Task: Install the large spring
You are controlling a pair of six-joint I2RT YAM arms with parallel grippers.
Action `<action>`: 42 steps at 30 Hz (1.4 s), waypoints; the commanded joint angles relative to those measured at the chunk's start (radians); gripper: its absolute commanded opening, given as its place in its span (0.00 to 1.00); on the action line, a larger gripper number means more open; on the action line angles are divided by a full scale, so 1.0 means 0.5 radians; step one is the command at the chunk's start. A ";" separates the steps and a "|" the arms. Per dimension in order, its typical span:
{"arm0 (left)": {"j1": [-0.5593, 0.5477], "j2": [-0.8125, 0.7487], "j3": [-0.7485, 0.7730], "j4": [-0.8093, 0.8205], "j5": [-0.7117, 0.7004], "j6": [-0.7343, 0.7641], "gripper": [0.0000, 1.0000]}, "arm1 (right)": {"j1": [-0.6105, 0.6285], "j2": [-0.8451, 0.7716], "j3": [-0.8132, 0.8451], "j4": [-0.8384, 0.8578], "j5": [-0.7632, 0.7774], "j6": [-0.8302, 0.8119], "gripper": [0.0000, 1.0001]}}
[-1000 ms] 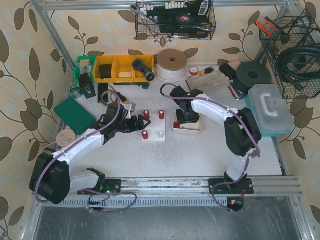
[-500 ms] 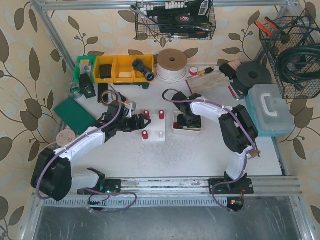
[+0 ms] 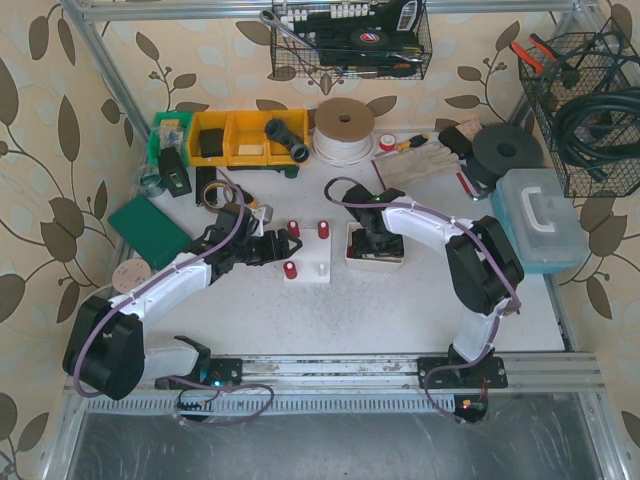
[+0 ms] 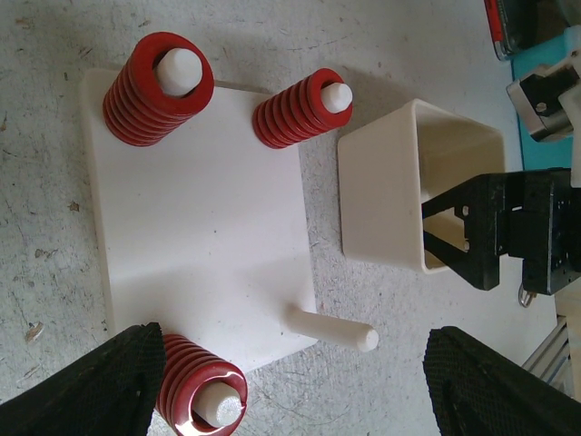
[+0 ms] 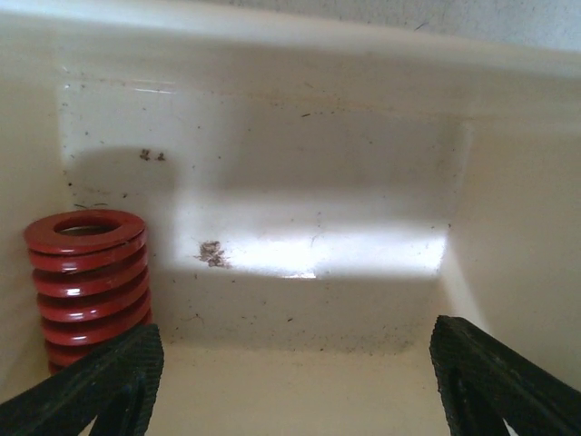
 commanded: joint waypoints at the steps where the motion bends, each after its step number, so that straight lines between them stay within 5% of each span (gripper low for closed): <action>1: 0.027 -0.033 0.065 0.014 0.002 -0.013 0.81 | 0.006 0.093 -0.002 -0.074 0.011 0.046 0.80; 9: 0.027 -0.025 0.068 0.018 0.005 -0.011 0.81 | -0.011 0.255 -0.022 -0.008 -0.012 0.062 0.73; 18: 0.027 -0.011 0.075 0.010 0.002 -0.015 0.81 | -0.059 0.244 0.043 -0.018 0.075 -0.031 0.14; 22: 0.028 -0.006 0.080 0.005 -0.001 -0.016 0.81 | -0.062 0.187 0.143 -0.079 0.136 -0.092 0.00; 30: 0.027 -0.008 0.080 0.002 -0.004 -0.017 0.81 | -0.105 0.009 0.223 -0.142 0.136 -0.155 0.02; 42: 0.027 -0.013 0.075 0.011 0.002 -0.016 0.81 | -0.330 -0.491 0.109 -0.244 0.110 -0.210 0.66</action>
